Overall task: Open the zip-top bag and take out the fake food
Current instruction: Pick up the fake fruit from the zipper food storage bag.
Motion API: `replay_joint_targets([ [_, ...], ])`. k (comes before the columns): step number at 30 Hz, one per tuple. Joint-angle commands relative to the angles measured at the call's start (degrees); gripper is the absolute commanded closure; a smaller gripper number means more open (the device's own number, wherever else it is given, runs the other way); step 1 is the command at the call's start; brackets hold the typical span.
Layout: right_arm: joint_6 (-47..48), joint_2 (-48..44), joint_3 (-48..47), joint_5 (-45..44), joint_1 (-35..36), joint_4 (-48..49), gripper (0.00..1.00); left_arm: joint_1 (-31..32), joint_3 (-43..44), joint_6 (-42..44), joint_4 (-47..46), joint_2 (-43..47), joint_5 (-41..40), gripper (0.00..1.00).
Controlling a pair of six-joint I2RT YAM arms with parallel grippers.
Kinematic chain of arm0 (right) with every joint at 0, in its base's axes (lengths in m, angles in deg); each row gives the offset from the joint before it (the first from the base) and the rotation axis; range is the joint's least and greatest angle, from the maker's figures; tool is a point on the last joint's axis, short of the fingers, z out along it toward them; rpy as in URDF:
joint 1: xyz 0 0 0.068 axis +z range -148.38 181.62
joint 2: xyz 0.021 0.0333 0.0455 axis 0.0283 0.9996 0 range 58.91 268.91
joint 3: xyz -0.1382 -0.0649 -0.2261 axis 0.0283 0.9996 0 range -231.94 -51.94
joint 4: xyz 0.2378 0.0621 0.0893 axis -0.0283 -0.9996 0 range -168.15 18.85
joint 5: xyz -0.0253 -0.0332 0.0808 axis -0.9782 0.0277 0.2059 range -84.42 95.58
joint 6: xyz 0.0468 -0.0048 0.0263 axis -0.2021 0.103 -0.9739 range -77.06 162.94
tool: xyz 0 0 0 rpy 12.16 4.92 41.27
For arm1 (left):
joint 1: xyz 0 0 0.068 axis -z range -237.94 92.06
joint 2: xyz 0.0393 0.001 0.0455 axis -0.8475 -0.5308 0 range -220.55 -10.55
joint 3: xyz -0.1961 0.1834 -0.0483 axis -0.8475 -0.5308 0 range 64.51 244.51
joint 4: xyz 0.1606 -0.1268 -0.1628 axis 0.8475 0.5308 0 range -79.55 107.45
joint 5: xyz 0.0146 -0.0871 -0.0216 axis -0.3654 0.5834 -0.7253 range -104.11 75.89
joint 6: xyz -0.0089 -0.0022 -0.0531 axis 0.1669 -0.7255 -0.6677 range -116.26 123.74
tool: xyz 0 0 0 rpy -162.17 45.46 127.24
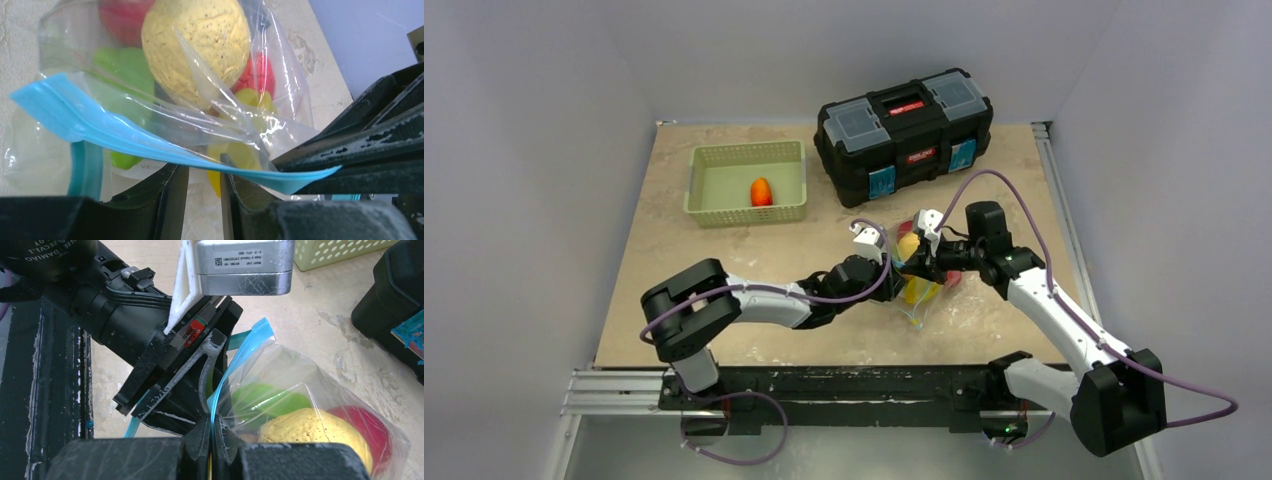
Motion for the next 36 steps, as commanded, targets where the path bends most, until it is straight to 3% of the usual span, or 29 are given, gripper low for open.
replay_joint_targets([
  [1,0.22,-0.33,-1.66,1.74,-0.31,0.46,1.00,-0.50,2.68,1.07,-7.61,-2.04,-2.86,0.72],
  [7,0.20,-0.27,-1.59,1.83,-0.35,0.41,1.00,-0.50,4.49,-0.46,-8.30,-4.51,-5.71,0.73],
  [15,0.16,-0.23,-1.59,1.94,-0.32,0.40,1.00,-0.50,5.48,-1.23,-7.59,-5.45,-8.39,0.82],
  [22,0.14,-0.22,-1.59,1.77,-0.31,0.55,1.00,-0.50,6.36,-1.45,-7.92,-6.08,-7.91,1.00],
  [36,0.14,-0.49,-1.51,1.10,-0.40,0.48,1.00,-0.23,1.69,-0.98,-5.93,0.20,-5.61,1.00],
])
